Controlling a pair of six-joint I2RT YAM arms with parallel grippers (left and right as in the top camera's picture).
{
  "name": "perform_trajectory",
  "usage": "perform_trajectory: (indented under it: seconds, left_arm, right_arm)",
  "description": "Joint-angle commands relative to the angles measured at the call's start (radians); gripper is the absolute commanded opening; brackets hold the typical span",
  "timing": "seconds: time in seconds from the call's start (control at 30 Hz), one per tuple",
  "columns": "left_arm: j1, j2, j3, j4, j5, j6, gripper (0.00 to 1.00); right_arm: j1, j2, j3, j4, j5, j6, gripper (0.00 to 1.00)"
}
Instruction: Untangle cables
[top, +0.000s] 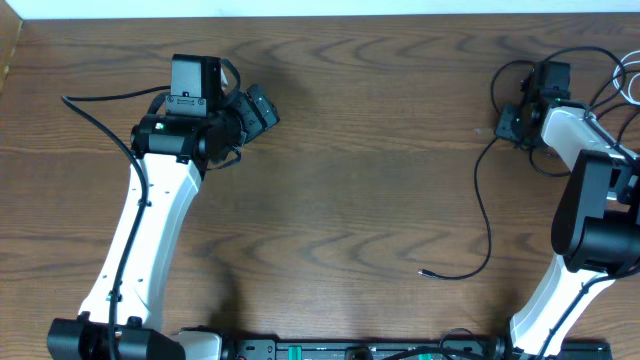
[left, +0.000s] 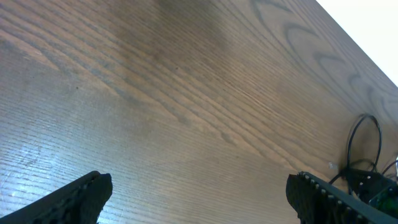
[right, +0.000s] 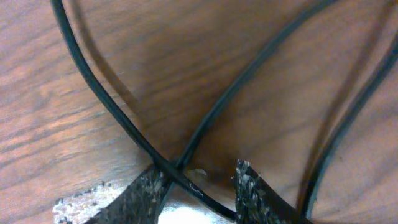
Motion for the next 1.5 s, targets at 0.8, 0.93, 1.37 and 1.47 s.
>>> perform_trajectory:
  seconds: [0.8, 0.93, 1.37, 1.47]
  left_arm:
    - [0.003, 0.009, 0.004, 0.0, -0.007, -0.001, 0.95]
    - [0.003, 0.009, 0.004, 0.0, -0.007, -0.001, 0.95]
    - [0.003, 0.009, 0.004, 0.0, -0.007, -0.001, 0.95]
    - [0.003, 0.009, 0.004, 0.0, -0.007, -0.001, 0.95]
  right_arm:
    - [-0.051, 0.034, 0.12, -0.157, 0.086, 0.145, 0.01]
    - [-0.147, -0.002, 0.337, -0.311, 0.029, 0.105, 0.01]
    - [-0.442, -0.017, 0.876, -0.64, -0.01, 0.037, 0.01]
    - [-0.457, -0.013, 0.853, -0.652, -0.012, 0.037, 0.3]
